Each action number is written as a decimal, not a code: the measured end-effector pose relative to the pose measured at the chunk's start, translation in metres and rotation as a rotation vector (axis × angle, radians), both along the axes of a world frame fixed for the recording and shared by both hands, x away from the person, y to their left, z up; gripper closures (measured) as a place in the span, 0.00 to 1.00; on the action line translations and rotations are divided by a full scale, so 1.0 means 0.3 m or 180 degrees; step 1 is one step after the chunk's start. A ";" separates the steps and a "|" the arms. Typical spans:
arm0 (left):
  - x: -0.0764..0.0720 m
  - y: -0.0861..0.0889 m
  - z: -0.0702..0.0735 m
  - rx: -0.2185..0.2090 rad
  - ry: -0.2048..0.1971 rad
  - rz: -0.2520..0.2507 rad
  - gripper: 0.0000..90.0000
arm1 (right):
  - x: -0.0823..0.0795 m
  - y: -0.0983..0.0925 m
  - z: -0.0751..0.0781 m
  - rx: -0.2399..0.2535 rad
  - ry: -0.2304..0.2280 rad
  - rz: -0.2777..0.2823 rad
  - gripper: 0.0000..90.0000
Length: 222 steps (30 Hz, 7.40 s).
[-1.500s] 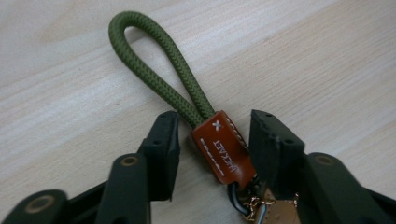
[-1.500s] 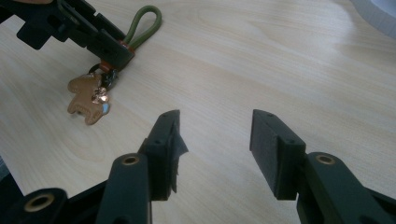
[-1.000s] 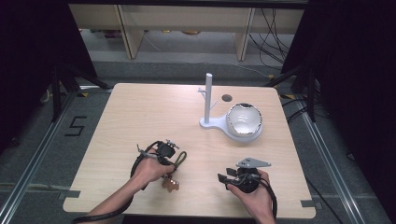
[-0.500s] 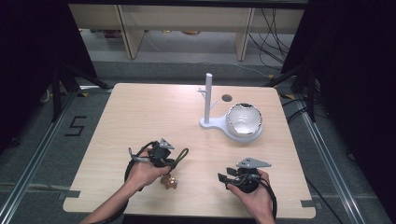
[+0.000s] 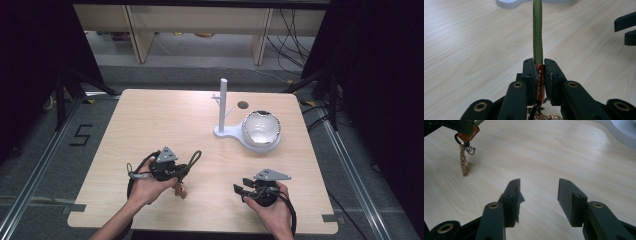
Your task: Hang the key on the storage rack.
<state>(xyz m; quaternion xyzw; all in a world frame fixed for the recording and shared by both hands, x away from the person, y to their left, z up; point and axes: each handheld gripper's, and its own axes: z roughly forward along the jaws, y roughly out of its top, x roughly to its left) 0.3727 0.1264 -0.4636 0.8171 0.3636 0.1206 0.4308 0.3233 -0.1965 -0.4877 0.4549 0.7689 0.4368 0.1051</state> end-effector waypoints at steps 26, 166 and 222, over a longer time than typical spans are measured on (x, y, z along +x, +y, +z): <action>0.007 0.005 0.028 -0.0829 -0.0501 0.0089 0.88 | 0.003 -0.014 0.000 0.0084 -0.0190 0.0031 0.60; 0.271 -0.139 0.150 -0.0564 -0.1193 0.0767 0.88 | -0.017 -0.018 0.020 0.0043 -0.0238 -0.0117 0.59; 0.312 -0.213 0.188 -0.0310 -0.1405 0.0767 0.87 | -0.007 -0.030 0.013 0.0061 -0.0307 -0.0075 0.59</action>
